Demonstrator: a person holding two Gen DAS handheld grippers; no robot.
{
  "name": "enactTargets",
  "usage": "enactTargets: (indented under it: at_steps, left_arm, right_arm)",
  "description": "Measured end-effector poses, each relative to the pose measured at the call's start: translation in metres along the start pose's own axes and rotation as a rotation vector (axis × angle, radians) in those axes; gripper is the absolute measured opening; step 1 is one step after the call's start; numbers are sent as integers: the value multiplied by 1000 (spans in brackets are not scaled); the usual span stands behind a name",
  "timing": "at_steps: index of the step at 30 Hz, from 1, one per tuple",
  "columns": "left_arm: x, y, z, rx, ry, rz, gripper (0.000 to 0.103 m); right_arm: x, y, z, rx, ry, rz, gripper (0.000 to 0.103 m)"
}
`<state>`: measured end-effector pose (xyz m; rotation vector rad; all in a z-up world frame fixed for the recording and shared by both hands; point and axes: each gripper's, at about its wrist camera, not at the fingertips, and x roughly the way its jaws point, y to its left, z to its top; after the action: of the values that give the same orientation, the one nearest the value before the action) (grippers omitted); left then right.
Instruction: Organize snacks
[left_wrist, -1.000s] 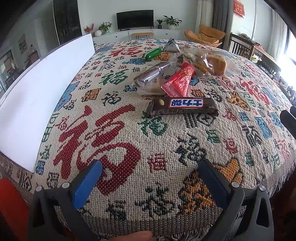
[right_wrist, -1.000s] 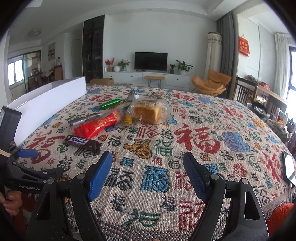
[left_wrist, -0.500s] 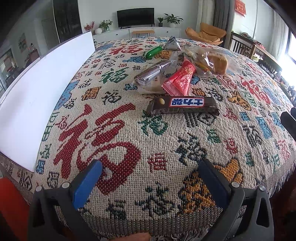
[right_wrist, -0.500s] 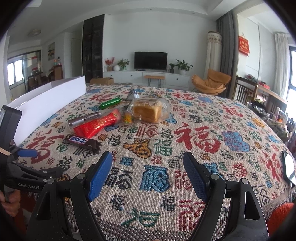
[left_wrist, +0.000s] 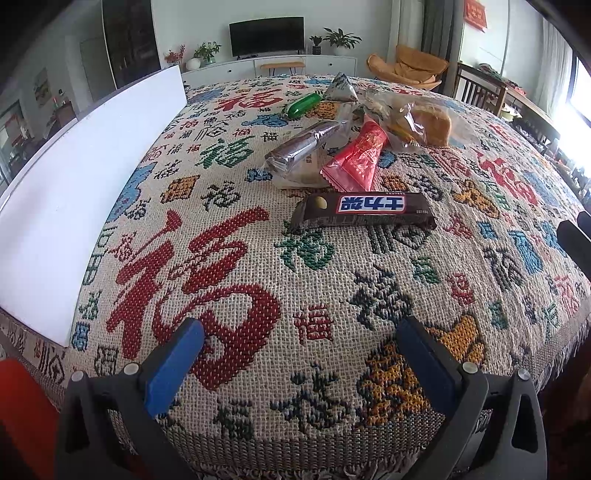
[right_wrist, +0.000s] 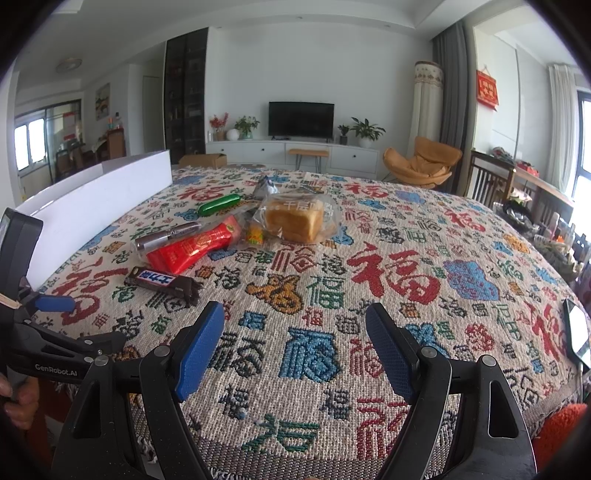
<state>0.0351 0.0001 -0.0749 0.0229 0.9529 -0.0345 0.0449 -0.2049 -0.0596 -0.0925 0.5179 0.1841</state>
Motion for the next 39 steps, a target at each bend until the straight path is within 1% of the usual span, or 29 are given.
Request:
enactTargets:
  at_steps: [11,18,20,21,23,24,25,26,28,30,31,33,34,36,37,39]
  left_arm:
    - [1,1,2,19,1,-17,103]
    - [4,5,8,41,23,-48,103]
    - [3,10,12,18,33,-77,103]
    - [2,15,16,-3,37,-108,103]
    - [-1,25,32,-34,31,-160,103]
    - [-3,31,44,-45,18,-179,103]
    - [-5,38,63,-53,-3,-193,103]
    - [-6,42,75,-53,-13,-198,103]
    - [-5,47,109,-33,-25,-223,103]
    - [5,46,135,7,-15,-221,101]
    - [13,43,145,33,1,-213,98]
    - [35,32,159,97,53,-205,82]
    - [47,25,162,133,93,-197,78]
    - [67,12,162,194,159,-175,62]
    - [75,6,160,224,181,-161,58]
    - [79,3,159,230,182,-147,31]
  right_arm:
    - [1,0,-1,3,-1,2,82]
    - [3,0,-2,5,6,2,82]
    - [2,-1,-2,7,2,2,82]
    - [2,-2,-1,9,1,2,82]
    - [1,-4,-1,17,0,1,82]
    - [1,-5,0,22,-1,0,82]
    - [1,-7,0,28,-2,1,82]
    - [1,-9,0,35,-1,3,82]
    - [3,-12,0,51,4,7,82]
    - [3,-16,0,67,6,8,82]
    - [3,-18,1,78,4,8,82]
    - [1,-21,2,90,-1,6,82]
    - [0,-22,3,97,-3,5,82]
    - [0,-25,3,107,-2,6,82]
    - [0,-26,3,111,-1,7,82]
    - [-1,-29,3,121,0,8,82]
